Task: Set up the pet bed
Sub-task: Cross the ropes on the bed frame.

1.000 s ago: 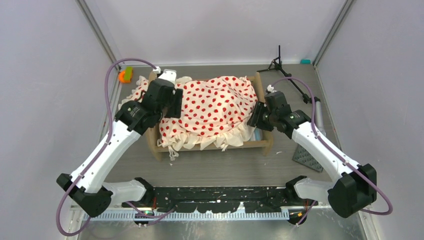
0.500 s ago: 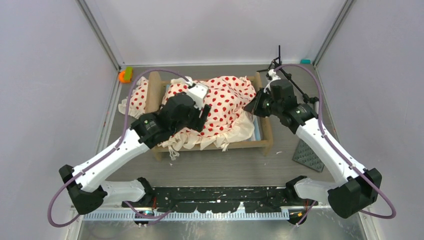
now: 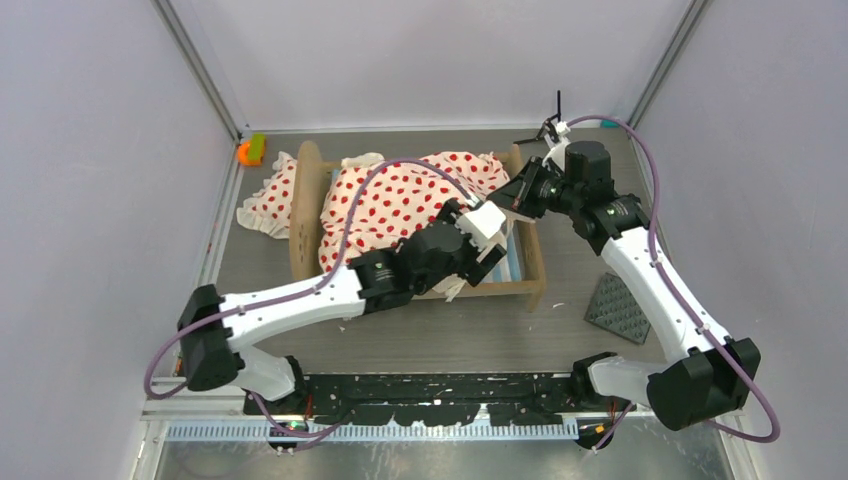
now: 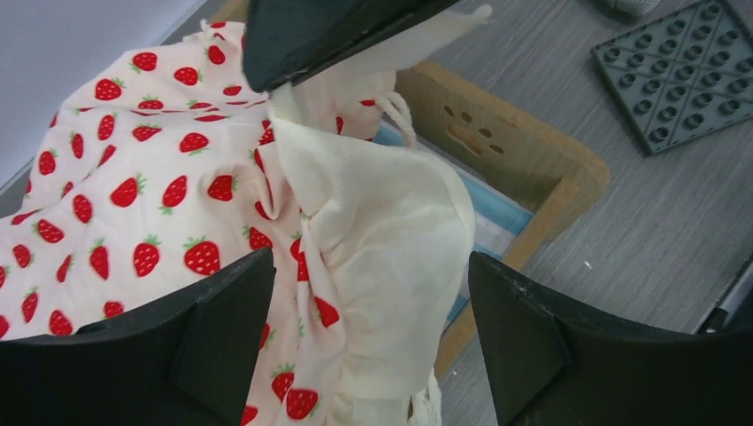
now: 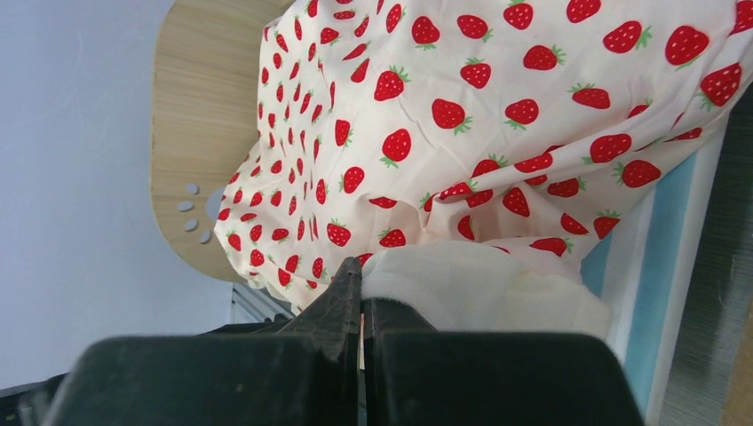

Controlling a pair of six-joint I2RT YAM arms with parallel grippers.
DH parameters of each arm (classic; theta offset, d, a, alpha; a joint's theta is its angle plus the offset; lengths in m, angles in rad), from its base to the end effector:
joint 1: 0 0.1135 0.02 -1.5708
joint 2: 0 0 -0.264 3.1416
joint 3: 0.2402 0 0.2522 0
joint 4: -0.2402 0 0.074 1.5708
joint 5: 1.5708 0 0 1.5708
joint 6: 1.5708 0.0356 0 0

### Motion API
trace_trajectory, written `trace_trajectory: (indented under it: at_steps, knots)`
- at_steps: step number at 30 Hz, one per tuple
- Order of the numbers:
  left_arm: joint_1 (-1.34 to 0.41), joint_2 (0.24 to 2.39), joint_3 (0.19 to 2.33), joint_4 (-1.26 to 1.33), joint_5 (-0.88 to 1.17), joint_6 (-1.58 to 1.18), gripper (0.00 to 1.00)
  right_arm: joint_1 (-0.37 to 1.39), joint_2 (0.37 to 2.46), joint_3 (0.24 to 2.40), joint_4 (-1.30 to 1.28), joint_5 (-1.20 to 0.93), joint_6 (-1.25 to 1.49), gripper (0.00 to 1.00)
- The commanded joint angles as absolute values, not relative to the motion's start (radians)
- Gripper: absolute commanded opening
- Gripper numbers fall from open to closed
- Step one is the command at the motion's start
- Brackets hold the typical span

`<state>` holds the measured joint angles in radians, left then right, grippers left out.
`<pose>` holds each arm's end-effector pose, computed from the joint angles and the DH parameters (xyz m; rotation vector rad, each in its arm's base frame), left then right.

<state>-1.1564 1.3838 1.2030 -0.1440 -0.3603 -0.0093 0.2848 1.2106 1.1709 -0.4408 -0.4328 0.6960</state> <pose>0.1421 -0.2919 0.3536 0.8151 1.7161 -0.4585 0.2534 0.0897 0.3616 0.1585 2.1658 1.0323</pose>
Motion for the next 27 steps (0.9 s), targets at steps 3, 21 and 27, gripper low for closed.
trace_trajectory:
  at_steps: [3,21,27]
  knots:
    - [-1.166,1.499,1.287,-0.005,-0.467,0.055,0.82,0.258,1.157,1.169,-0.39,-0.558,0.734,0.0]
    - [-1.164,1.581,1.298,0.067,-0.592,0.024,0.24,0.228,1.079,1.144,-0.406,-0.63,0.753,0.0]
    - [-1.138,1.62,1.332,0.026,-0.567,-0.01,0.0,0.21,1.057,1.143,-0.439,-0.643,0.737,0.15]
